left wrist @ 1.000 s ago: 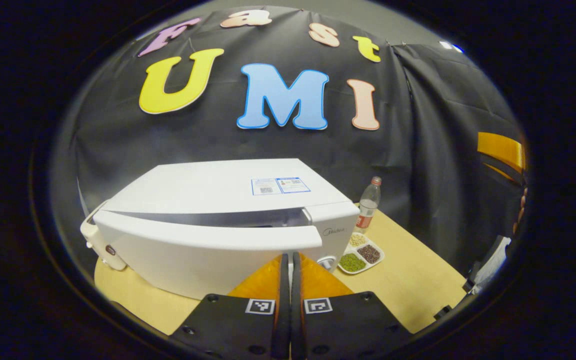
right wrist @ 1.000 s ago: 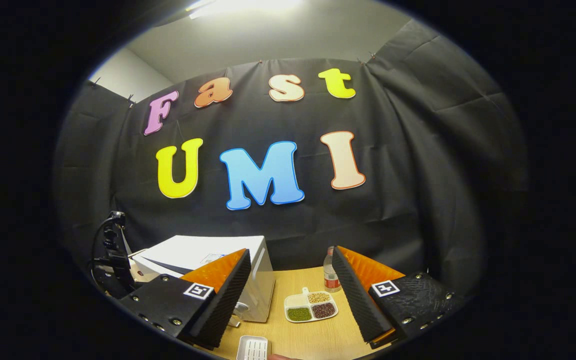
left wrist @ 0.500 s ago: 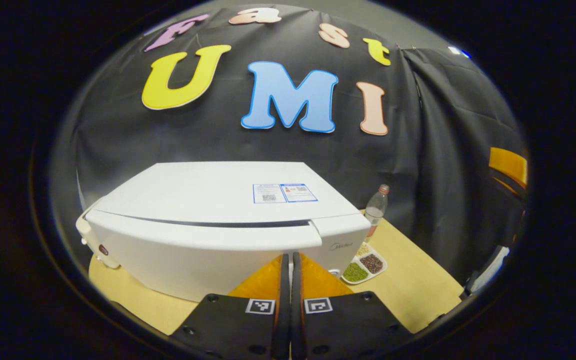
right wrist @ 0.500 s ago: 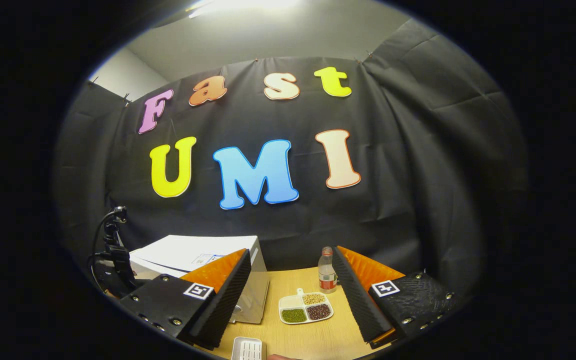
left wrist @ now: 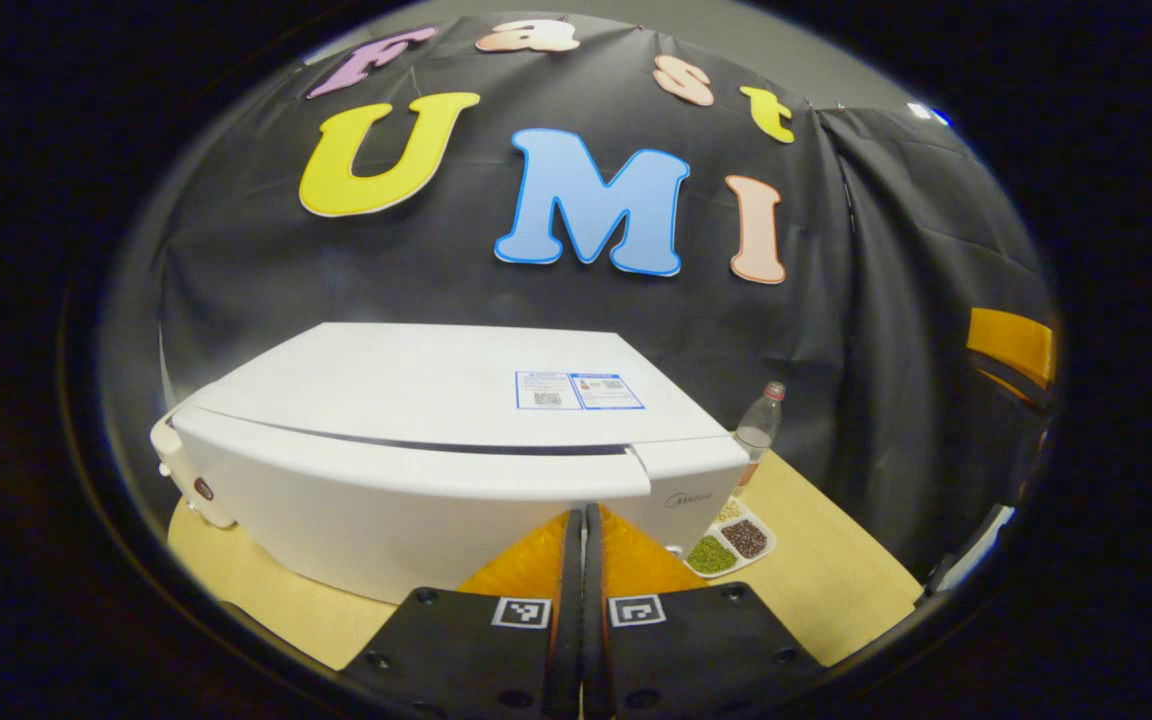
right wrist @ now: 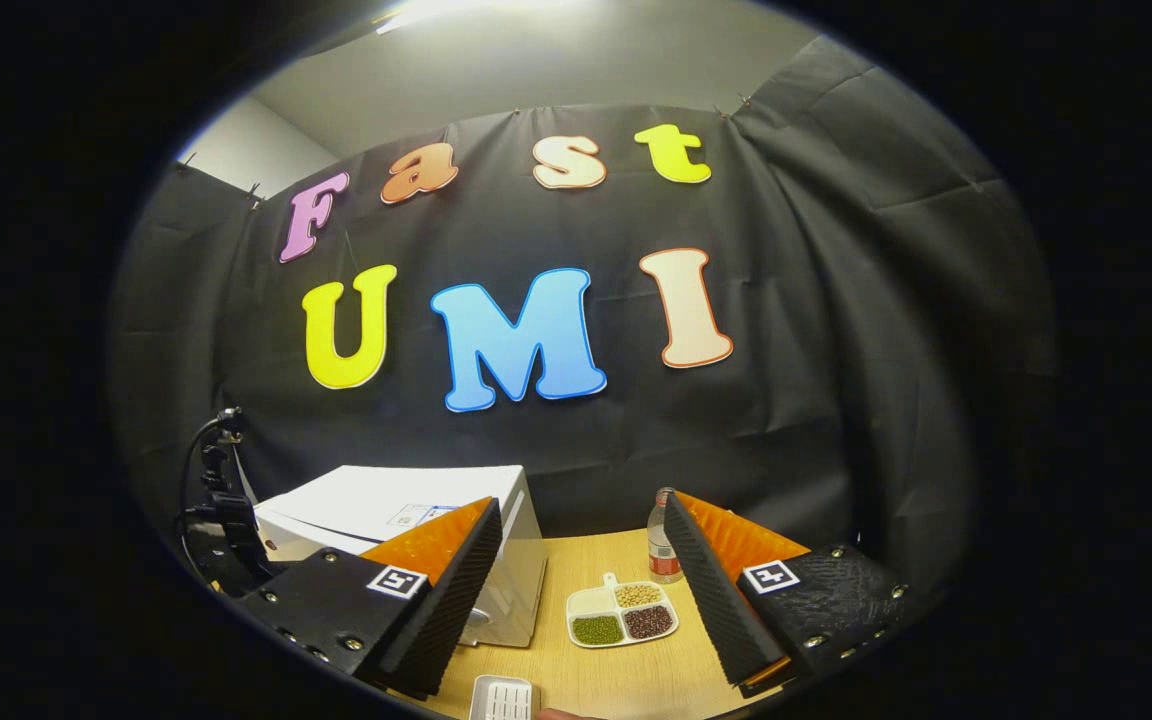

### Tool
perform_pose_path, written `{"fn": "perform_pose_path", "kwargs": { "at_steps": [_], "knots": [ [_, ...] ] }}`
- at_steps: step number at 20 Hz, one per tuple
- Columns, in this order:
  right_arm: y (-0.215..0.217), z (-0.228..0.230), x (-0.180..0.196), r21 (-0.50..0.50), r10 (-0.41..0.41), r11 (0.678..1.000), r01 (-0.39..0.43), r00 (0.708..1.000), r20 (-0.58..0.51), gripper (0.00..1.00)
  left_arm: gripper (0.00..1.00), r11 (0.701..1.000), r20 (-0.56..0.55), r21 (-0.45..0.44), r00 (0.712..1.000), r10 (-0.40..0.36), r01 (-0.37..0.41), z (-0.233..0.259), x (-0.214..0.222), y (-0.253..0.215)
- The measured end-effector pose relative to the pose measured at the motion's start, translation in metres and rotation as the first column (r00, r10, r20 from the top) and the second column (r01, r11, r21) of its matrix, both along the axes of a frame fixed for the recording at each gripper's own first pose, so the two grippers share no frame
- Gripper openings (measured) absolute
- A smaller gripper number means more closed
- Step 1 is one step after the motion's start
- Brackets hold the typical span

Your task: Open the microwave oven with the left hand, put the food in, and close the microwave oven.

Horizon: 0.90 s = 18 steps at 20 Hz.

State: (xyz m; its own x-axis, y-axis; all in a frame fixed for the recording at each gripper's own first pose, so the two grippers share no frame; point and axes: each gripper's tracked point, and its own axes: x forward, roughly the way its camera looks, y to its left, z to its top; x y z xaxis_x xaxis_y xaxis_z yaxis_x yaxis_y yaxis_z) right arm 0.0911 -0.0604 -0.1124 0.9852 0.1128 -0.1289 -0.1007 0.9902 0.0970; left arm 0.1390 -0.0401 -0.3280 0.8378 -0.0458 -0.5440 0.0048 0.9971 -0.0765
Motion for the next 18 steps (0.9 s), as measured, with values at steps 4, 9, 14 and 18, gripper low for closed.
{"fn": "perform_pose_path", "kwargs": {
  "at_steps": [4, 9, 14, 18],
  "knots": [
    [0.003, 0.003, -0.002, -0.011, 0.013, 1.0, -0.013, 1.0, 0.008, 0.99, 0.07, 1.0, 0.008, 0.0, 1.0, 0.004, -0.004, 0.0, 0.001, 0.0],
    [0.001, 0.001, -0.002, -0.024, 0.02, 1.0, -0.02, 1.0, 0.007, 0.99, 0.1, 1.0, -0.011, -0.013, 1.0, 0.026, -0.026, -0.006, 0.006, -0.001],
    [-0.004, 0.003, -0.003, -0.027, 0.021, 0.999, -0.02, 1.0, 0.013, 0.99, 0.08, 1.0, -0.01, 0.011, 1.0, 0.027, -0.027, -0.004, 0.007, 0.002],
    [0.005, 0.013, -0.001, -0.047, 0.055, 0.997, -0.053, 0.998, 0.035, 0.99, 0.07, 0.997, 0.081, 0.057, 0.996, 0.039, -0.044, 0.046, 0.004, 0.007]
  ]
}}
